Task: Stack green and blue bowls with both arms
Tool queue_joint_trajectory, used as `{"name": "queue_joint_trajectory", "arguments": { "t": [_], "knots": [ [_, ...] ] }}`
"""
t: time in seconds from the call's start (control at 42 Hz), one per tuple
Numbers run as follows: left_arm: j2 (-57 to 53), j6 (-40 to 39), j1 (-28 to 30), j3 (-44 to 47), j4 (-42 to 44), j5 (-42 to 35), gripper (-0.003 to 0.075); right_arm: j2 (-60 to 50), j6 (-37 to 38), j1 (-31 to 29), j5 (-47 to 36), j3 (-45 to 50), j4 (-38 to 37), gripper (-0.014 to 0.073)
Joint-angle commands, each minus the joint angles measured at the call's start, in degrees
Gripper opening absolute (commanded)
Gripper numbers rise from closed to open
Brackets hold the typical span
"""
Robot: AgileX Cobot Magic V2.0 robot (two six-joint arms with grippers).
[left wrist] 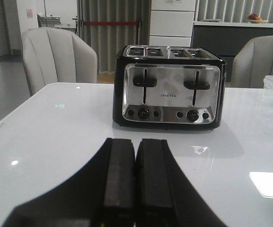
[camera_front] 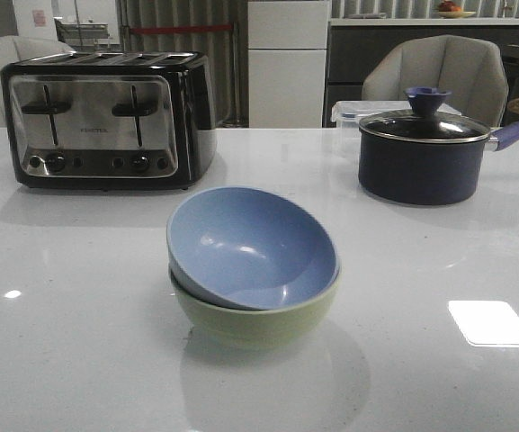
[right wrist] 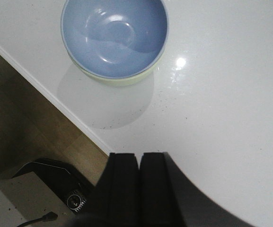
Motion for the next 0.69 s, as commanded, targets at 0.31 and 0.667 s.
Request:
{"name": "queue_joint_trajectory", "arguments": {
  "t": [0.31,0.667],
  "knots": [
    [-1.14,-0.75,-1.13,0.25,-0.31,-5.62,0.0093,-0.62,0.05,-0.2,-3.14,-1.59,0.34,0.0055],
    [-1.14,-0.75,-1.13,0.25,-0.31,-5.62,0.0093,-0.62,0.05,-0.2,-3.14,-1.59,0.34,0.0055]
  ]
}}
